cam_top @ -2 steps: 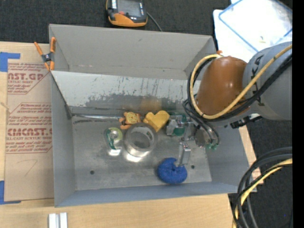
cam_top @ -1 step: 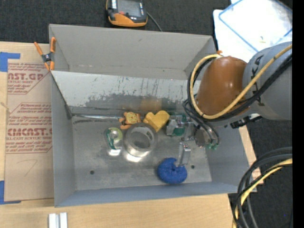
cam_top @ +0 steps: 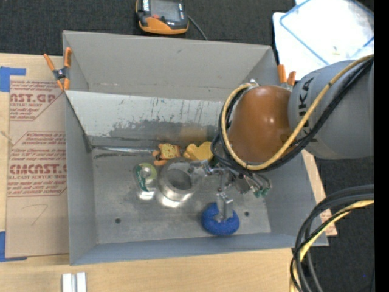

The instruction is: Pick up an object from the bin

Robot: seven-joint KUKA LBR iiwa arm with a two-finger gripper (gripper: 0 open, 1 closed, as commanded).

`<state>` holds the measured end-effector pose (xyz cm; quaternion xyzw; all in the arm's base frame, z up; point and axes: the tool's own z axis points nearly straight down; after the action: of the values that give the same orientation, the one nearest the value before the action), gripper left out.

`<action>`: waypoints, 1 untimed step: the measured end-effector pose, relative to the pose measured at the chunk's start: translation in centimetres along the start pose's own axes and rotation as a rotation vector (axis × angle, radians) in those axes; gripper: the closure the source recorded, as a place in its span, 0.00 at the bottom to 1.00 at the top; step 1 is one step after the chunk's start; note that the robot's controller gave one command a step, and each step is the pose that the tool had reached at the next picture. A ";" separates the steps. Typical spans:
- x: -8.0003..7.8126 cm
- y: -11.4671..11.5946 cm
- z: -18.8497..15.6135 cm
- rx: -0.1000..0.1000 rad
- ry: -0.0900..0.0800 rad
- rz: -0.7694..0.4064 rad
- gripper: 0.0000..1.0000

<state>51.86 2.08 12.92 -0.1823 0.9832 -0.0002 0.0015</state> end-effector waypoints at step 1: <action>3.2 -1.6 0.8 -0.001 0.001 0.049 1.00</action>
Offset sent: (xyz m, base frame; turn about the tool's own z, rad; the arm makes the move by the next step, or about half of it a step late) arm 0.0000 0.0000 0.0000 0.0000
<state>49.49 -0.57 12.12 -0.1579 0.9874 0.0000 0.0011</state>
